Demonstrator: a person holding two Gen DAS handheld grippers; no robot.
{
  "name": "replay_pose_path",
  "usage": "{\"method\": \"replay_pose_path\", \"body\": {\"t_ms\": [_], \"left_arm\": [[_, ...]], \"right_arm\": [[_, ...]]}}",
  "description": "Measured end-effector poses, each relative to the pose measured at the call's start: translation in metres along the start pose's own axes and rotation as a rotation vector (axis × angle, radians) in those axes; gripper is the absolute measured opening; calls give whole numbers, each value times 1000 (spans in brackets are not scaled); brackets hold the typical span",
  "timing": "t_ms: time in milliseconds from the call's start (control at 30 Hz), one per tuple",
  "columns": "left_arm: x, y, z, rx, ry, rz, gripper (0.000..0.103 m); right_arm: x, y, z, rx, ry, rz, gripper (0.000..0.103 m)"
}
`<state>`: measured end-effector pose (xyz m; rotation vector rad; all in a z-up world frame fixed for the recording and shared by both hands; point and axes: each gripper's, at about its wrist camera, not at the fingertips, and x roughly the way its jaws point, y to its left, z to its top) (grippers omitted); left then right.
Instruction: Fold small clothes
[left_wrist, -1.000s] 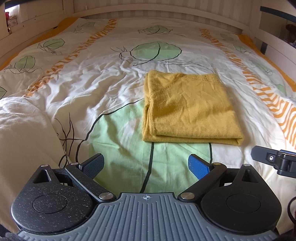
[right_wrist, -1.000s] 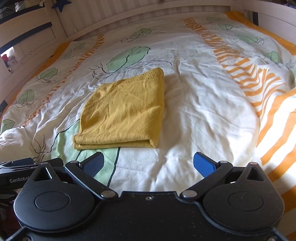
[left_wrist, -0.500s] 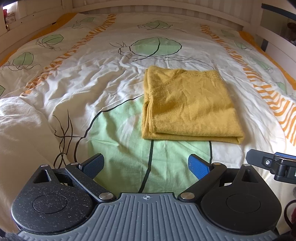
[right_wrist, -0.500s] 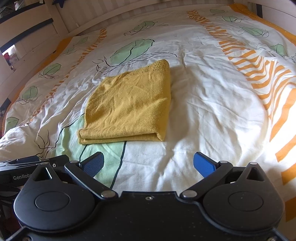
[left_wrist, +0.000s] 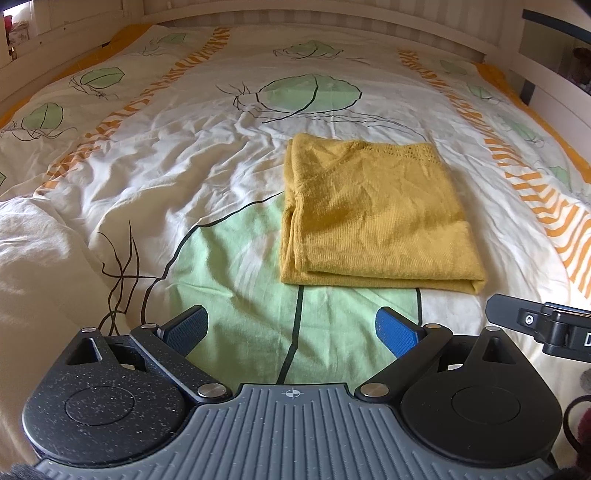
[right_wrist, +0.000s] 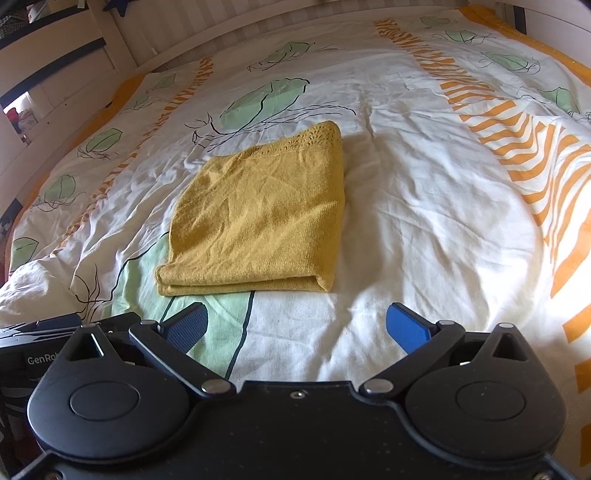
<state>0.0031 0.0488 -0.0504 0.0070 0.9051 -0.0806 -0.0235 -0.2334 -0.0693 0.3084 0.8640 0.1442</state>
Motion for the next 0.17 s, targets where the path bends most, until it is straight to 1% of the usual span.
{"method": "replay_pose_path", "body": {"t_ms": [167], "left_arm": [[3, 0, 2, -1, 0, 3, 98]], "right_arm": [[5, 1, 2, 3, 7, 3, 102]]}}
